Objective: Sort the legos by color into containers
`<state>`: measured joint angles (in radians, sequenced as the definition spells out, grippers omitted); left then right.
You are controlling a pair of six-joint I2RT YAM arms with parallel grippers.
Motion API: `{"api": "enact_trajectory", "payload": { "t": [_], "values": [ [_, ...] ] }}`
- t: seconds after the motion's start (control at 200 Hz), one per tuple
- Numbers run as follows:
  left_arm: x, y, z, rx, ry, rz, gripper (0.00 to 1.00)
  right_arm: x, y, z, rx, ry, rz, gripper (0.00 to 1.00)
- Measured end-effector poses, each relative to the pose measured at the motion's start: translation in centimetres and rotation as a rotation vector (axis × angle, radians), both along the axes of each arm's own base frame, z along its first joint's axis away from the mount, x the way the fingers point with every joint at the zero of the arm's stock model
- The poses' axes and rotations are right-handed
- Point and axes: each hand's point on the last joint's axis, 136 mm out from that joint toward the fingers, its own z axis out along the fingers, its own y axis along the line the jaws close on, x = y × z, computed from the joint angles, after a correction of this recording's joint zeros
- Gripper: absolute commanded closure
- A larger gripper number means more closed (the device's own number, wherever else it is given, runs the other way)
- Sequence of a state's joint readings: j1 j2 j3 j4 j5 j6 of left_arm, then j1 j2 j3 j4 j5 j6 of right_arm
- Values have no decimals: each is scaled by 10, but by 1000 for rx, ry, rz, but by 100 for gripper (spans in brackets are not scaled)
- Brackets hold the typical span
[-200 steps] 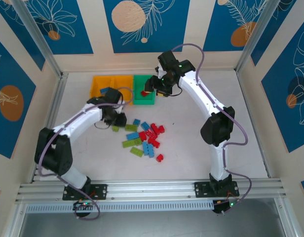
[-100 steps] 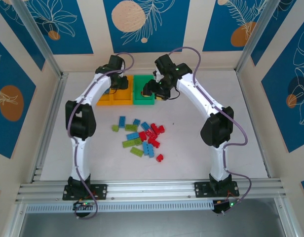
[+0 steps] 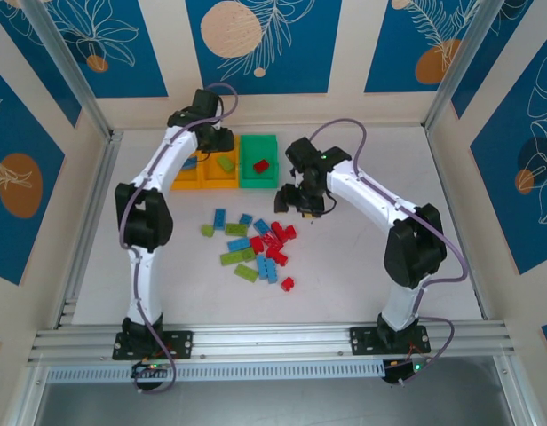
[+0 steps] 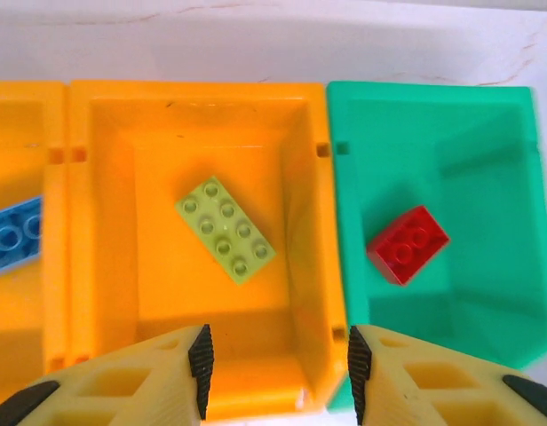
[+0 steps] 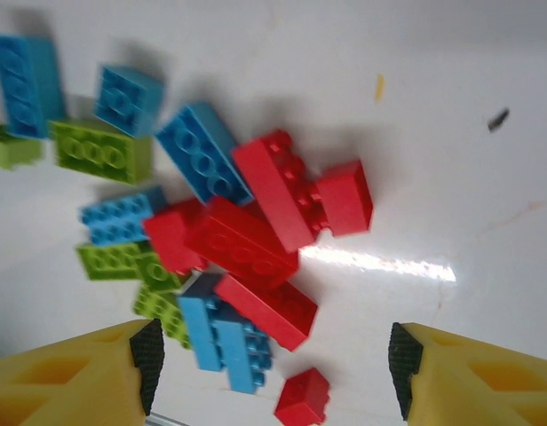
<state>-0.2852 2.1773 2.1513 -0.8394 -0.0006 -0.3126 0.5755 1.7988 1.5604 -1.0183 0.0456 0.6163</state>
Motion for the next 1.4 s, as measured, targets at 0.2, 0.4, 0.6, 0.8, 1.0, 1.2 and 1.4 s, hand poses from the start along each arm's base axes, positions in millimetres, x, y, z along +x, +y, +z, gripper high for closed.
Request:
{"api": "enact_trajectory", "payload": {
  "t": [0.2,0.4,0.6,0.8,1.0,1.2,1.4],
  "values": [
    [-61,5,73,-78,-99,-60,54,-18,-9,-40,-51,77,6,33],
    [-126,5,94,-133,-150,-180,52,-6,-5,-63,-70,69,10,47],
    [-156,7,50,-122,-47,-224,49,2,-5,-92,-114,85,13,48],
    [-161,6,43,-119,-34,-251,44,13,2,-95,-98,71,14,58],
    [-162,6,53,-107,-73,-280,38,9,-11,-114,-165,109,-10,65],
    [-164,6,60,-99,-101,-296,32,5,-18,-115,-181,118,-22,79],
    [-168,8,70,-102,-129,-298,19,24,-12,-86,-150,63,-48,83]
  ]
}}
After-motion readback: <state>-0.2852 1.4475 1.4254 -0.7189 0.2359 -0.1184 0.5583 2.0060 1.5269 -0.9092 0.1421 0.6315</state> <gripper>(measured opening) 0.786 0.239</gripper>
